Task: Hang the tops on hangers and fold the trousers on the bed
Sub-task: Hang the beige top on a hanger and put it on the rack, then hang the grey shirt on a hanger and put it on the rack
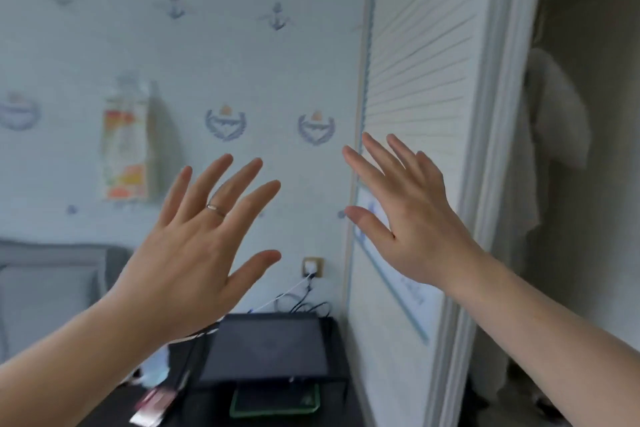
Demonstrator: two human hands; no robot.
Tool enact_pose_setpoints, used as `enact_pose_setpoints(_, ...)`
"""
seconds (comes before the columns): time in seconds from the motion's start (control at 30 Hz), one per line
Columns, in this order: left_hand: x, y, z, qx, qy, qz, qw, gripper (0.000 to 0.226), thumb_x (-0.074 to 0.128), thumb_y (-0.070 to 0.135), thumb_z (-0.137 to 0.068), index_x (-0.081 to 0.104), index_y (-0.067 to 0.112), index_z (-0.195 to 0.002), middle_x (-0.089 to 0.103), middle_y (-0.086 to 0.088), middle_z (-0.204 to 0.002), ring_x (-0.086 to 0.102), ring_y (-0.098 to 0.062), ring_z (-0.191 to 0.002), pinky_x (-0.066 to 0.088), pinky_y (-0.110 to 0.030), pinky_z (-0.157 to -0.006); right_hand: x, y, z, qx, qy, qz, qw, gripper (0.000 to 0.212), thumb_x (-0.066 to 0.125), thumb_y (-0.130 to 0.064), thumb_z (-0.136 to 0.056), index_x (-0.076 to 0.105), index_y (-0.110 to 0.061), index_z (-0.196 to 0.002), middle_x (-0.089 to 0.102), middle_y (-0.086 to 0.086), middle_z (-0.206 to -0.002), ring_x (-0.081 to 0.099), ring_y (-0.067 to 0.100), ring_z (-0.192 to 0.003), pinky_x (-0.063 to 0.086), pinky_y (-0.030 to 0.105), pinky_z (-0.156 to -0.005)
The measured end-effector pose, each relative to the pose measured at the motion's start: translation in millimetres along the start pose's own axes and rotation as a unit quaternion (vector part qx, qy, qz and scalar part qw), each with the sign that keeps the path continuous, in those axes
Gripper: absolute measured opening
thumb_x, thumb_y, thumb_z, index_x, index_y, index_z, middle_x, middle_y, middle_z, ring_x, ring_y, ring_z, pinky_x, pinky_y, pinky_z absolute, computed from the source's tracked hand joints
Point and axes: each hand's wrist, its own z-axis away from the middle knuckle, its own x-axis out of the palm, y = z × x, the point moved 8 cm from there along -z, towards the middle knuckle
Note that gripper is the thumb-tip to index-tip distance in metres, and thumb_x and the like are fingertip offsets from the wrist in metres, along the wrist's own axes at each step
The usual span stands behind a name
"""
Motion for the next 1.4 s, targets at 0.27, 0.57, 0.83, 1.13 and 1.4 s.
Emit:
enact_pose_setpoints(0.27,-67.1,-149.9,246.1,-0.153,-0.087,-0.033,0.984,0.076,0.031,0.068,-0.095,0.028,0.024,-0.158,0.023,-0.002,-0.167,0.013,-0.031,-0.155,0.017,-0.061,-0.121,90.0,-264.6,6.6,-0.097,-0.081,-0.144,0.982,0.063,0.031,-0.056,-0.099,0.025,-0.032,-0.157,0.023,-0.002,-0.165,0.014,0.026,-0.154,0.017,0.058,-0.12)
enact_pose_setpoints(0.57,-151.9,-233.9,542.8,-0.391,-0.169,-0.082,0.901,0.072,0.036,0.065,-0.097,0.031,0.025,-0.157,0.02,0.002,-0.167,0.009,-0.028,-0.156,0.017,-0.06,-0.121,168.6,-571.4,47.7,-0.275,-0.182,-0.333,0.884,0.064,0.029,-0.062,-0.099,0.023,-0.037,-0.157,0.022,-0.011,-0.165,0.013,0.02,-0.154,0.018,0.056,-0.12)
enact_pose_setpoints(0.83,-205.1,-225.2,770.1,-0.64,-0.217,-0.127,0.726,0.074,0.021,0.075,-0.094,0.017,0.037,-0.158,0.006,0.011,-0.168,-0.006,-0.018,-0.156,0.003,-0.048,-0.125,242.3,-788.0,109.4,-0.369,-0.316,-0.44,0.755,0.066,0.027,-0.067,-0.095,0.018,-0.044,-0.156,0.021,-0.012,-0.165,0.009,0.014,-0.154,0.011,0.048,-0.122)
enact_pose_setpoints(1.13,-220.5,-267.9,906.1,-0.778,-0.198,-0.126,0.583,0.079,0.02,0.077,-0.09,0.024,0.036,-0.158,0.014,0.01,-0.168,0.0,-0.013,-0.155,0.011,-0.045,-0.124,337.9,-966.4,142.1,-0.431,-0.44,-0.429,0.66,0.075,0.014,-0.075,-0.084,0.016,-0.049,-0.154,0.016,-0.02,-0.163,0.007,0.013,-0.154,0.006,0.041,-0.12)
enact_pose_setpoints(1.4,-232.5,-311.2,996.3,-0.886,-0.129,-0.115,0.431,0.085,0.017,0.076,-0.082,0.028,0.035,-0.156,0.02,0.011,-0.166,0.008,-0.015,-0.154,0.015,-0.044,-0.123,386.6,-1099.5,166.5,-0.53,-0.509,-0.379,0.563,0.075,0.014,-0.078,-0.084,0.011,-0.049,-0.154,0.016,-0.018,-0.164,0.007,0.011,-0.153,0.01,0.039,-0.12)
